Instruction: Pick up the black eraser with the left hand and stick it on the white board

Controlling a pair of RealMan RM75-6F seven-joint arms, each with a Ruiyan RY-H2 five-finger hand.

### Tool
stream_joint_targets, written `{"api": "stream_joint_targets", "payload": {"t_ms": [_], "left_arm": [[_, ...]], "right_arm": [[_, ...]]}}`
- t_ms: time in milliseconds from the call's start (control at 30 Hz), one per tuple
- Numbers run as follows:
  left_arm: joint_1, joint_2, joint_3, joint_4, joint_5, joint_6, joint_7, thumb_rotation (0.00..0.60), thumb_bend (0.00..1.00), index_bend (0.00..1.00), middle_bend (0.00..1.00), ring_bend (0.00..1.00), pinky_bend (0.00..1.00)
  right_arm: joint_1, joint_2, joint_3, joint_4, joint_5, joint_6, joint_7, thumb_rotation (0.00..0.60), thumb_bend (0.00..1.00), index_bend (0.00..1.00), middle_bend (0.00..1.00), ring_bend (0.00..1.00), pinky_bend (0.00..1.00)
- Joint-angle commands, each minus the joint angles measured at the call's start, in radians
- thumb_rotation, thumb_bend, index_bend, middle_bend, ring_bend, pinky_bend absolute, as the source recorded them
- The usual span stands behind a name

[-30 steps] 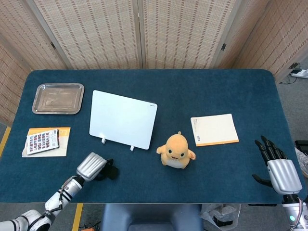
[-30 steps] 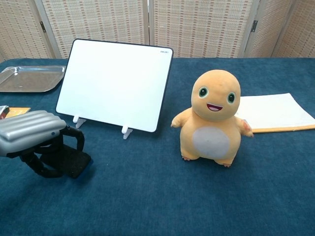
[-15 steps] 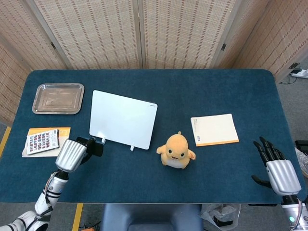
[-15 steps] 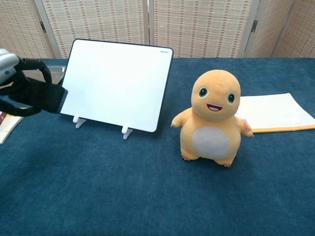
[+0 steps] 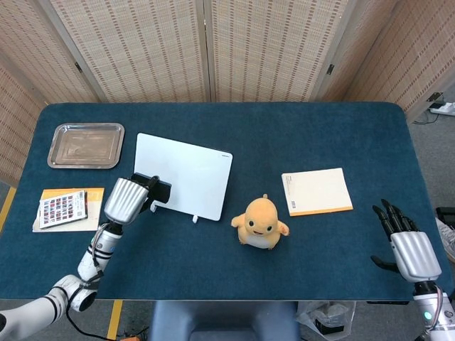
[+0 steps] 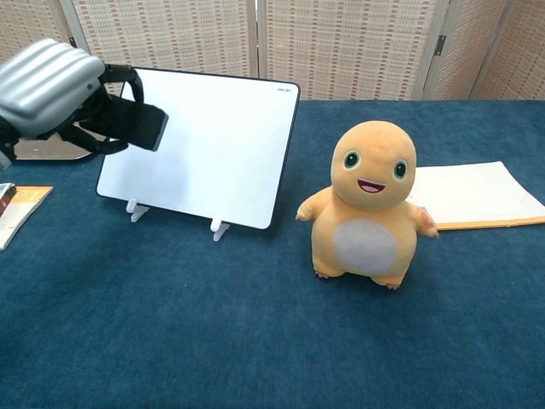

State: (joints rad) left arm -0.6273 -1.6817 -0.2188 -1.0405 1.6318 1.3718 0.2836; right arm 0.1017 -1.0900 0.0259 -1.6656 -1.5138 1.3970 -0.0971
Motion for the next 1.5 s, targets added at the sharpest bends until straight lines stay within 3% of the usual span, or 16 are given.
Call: {"api": "stream_joint_targets", "payload": {"t_ms": [33,433,1500], "left_arm": [[-0.030,-0.017,-0.018,0.010,-0.016,-0.019,-0.016,0.600,0.23,0.49,1.00,1.00,1.00],[-0.122,-0.063,-0.044,0.026,-0.061,-0.083,-0.008,0.600,0.23,0.49,1.00,1.00,1.00],[-0.338,-0.316,-0.016,0.599,-0.122,-0.204,-0.348,0.600,0.23,0.47,1.00,1.00,1.00]], "right_arm": [[0.003,0.002,0.002,0.002,0.005,-0.006,0.005,0.600,0.15,0.00,0.00,0.07,0.21],[0.002,0.018,-0.001,0.004,0.005,-0.006,0.042,0.600,0.15,0.00,0.00,0.07,0.21],[0.007,0.045,0.016,0.007,0.050,-0.024,0.113,0.600,0.15,0.00,0.00,0.07,0.21]]}}
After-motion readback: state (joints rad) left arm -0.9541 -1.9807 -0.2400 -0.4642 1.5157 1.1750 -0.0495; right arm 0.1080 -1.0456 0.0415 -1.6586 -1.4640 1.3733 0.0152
